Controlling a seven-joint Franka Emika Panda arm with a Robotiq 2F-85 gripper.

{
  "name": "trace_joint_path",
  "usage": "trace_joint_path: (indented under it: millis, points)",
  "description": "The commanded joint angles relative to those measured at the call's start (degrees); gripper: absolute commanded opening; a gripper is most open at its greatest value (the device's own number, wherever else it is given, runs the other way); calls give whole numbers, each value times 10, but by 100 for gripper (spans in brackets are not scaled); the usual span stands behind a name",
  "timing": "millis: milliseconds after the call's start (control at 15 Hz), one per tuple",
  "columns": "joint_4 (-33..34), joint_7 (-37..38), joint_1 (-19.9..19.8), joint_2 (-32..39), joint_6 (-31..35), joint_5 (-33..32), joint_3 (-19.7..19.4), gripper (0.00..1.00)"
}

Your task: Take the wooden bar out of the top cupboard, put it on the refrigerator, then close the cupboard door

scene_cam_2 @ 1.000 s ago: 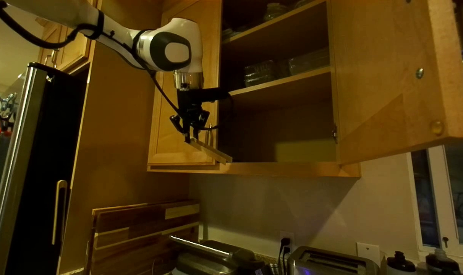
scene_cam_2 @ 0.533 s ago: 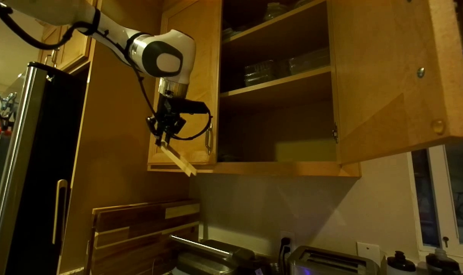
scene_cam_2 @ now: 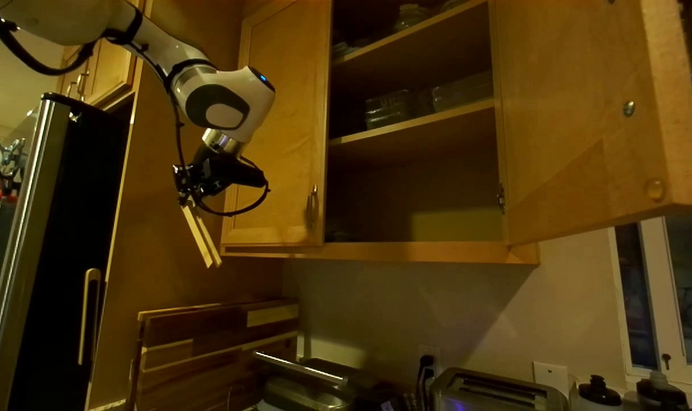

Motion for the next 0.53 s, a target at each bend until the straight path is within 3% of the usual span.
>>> trace_joint_path:
  millis: [0,67,133,467]
  points:
    - [-30,-25,5,-23,-9,50,17,7]
    - [-30,-36,5,-21,-22,49,22,7]
    - [-4,-14,-10,1,-10,34,28,29]
    - [-7,-23,-9,1,-19,38,35,29]
